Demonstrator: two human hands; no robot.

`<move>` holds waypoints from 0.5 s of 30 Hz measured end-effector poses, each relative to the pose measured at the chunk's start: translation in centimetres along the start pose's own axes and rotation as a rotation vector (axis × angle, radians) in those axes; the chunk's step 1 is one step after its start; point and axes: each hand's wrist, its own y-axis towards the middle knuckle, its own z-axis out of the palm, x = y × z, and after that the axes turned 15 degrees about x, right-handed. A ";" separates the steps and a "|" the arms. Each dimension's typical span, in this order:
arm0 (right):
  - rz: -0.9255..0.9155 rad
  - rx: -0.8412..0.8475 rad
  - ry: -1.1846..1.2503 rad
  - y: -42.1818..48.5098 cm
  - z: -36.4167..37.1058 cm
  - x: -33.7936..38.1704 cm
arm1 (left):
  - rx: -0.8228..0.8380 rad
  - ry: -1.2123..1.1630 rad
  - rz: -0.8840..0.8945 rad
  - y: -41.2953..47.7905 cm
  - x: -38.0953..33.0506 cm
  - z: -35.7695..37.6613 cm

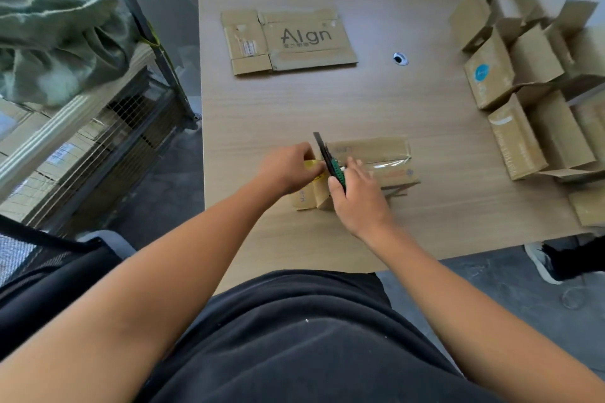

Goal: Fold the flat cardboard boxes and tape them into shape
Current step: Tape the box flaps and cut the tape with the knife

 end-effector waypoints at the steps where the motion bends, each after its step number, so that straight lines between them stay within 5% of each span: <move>1: 0.007 0.014 -0.030 0.1 0.1 0.0 | 0.027 -0.060 0.033 -0.7 0.4 0.0; 6: 0.008 0.106 -0.088 0.7 -0.2 0.1 | 0.030 -0.500 0.184 -4.0 3.4 -0.2; 11: 0.013 0.218 -0.187 0.6 -0.4 0.3 | 0.063 0.004 -0.036 -3.3 4.1 -0.4; 15: 0.060 0.303 -0.340 0.5 -0.6 0.9 | 0.107 -0.013 0.010 -3.1 4.0 -0.7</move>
